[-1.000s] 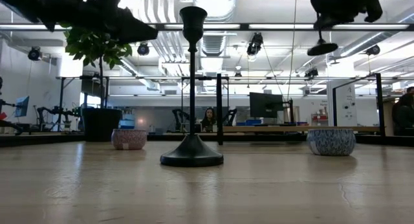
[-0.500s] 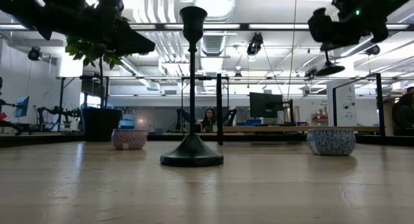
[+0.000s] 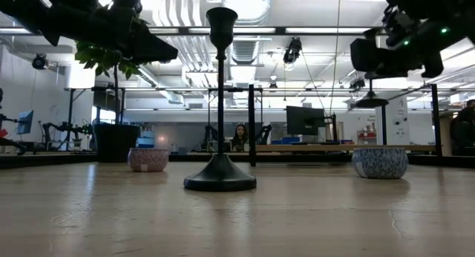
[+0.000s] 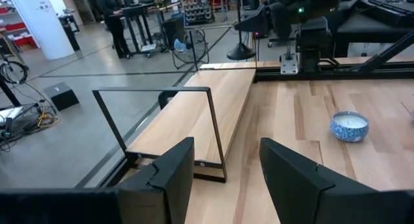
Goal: Pick & Place candle stick holders
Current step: Put the top black candle holder on the shelf
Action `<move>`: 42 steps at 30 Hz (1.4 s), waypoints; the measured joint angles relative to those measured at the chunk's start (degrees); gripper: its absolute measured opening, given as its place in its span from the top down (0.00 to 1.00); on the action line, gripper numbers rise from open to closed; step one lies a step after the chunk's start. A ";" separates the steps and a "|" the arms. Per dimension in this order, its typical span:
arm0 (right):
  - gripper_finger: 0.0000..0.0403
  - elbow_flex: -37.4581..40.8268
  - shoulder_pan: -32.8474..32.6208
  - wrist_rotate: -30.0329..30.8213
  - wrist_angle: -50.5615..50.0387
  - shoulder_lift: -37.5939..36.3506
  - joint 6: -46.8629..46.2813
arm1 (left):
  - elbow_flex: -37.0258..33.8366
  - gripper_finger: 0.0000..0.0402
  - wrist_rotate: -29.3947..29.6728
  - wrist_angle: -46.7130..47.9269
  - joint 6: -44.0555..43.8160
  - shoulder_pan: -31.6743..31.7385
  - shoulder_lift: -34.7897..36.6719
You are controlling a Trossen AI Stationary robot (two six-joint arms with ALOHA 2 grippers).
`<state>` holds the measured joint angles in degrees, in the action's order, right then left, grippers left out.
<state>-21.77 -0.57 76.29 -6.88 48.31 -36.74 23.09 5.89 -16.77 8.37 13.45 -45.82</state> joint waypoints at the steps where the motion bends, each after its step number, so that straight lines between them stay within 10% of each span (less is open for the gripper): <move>1: 0.97 0.70 0.50 -0.02 4.10 0.62 3.46 | 0.00 0.55 0.00 0.02 0.00 0.00 0.00; 23: 0.97 12.80 18.04 -19.67 57.70 22.26 27.53 | 0.00 0.55 -0.02 0.11 0.01 0.02 0.00; 42: 0.97 11.70 35.90 -34.85 68.12 31.22 29.44 | 0.00 0.55 -0.02 0.12 0.01 0.02 0.00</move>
<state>-10.07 35.33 41.44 61.23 79.52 -7.30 23.09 5.87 -16.65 8.38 13.47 -45.82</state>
